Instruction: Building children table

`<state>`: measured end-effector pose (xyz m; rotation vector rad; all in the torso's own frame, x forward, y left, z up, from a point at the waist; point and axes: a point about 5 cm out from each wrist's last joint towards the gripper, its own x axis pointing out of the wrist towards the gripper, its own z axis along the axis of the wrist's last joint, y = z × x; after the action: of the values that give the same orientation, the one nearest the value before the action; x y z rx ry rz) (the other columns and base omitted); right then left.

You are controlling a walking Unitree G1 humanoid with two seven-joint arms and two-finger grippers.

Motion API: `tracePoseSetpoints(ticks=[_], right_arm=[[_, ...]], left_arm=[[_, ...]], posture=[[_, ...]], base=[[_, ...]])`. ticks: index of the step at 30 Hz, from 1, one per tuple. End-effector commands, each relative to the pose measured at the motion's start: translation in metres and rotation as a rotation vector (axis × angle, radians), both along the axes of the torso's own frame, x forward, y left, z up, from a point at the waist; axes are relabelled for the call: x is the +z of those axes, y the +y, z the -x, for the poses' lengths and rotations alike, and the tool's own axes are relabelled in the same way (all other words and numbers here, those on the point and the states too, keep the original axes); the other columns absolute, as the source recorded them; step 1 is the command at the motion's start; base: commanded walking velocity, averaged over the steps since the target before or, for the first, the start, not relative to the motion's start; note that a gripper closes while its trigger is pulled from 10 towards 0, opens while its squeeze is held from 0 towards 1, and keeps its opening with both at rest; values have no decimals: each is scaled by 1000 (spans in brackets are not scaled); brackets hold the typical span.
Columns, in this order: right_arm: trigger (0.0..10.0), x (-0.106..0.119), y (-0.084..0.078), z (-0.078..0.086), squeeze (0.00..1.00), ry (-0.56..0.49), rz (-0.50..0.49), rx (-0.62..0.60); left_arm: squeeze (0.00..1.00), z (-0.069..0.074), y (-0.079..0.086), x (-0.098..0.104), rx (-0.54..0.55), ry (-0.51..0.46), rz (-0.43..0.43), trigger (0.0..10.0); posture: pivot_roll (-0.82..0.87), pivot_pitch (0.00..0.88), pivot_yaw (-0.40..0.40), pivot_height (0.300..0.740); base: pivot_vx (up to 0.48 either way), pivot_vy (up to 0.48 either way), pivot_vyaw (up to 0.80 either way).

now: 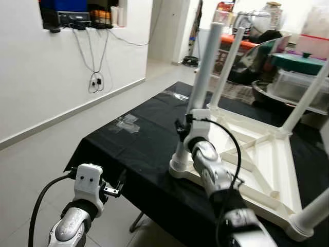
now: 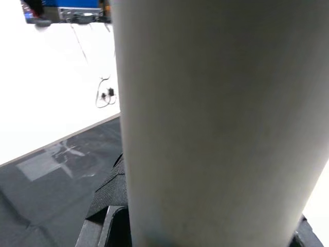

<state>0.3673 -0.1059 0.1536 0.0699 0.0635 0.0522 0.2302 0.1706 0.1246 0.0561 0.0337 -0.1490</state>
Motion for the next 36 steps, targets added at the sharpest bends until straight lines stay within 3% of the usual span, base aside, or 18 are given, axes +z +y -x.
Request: tracePoseSetpoints(ticks=[1, 10, 21, 27, 36], right_arm=[[0, -38, -24, 9, 0, 167, 58, -101], [0, -34, -31, 7, 0, 150, 91, -162], [0, -29, -49, 20, 0, 99, 103, -410], [0, -31, -54, 22, 0, 124, 122, -497], [0, -40, -51, 24, 0, 179, 139, -499]], left_arm=[[0, -1, -2, -2, -6, 4, -2, 10000], [0, -4, 2, -2, 9, 0, -7, 10000], [0, -4, 6, -2, 24, 1, -18, 10000], [0, -5, 7, -2, 33, 0, -24, 10000], [0, -5, 8, -3, 43, 6, -31, 10000]], posture=[[98, 0, -122, 740], [104, 0, -127, 740], [109, 0, -118, 740], [112, 0, -116, 740], [111, 0, -111, 740]], base=[[0, 0, 0], [0, 0, 0], [0, 0, 0], [0, 0, 0], [0, 0, 0]])
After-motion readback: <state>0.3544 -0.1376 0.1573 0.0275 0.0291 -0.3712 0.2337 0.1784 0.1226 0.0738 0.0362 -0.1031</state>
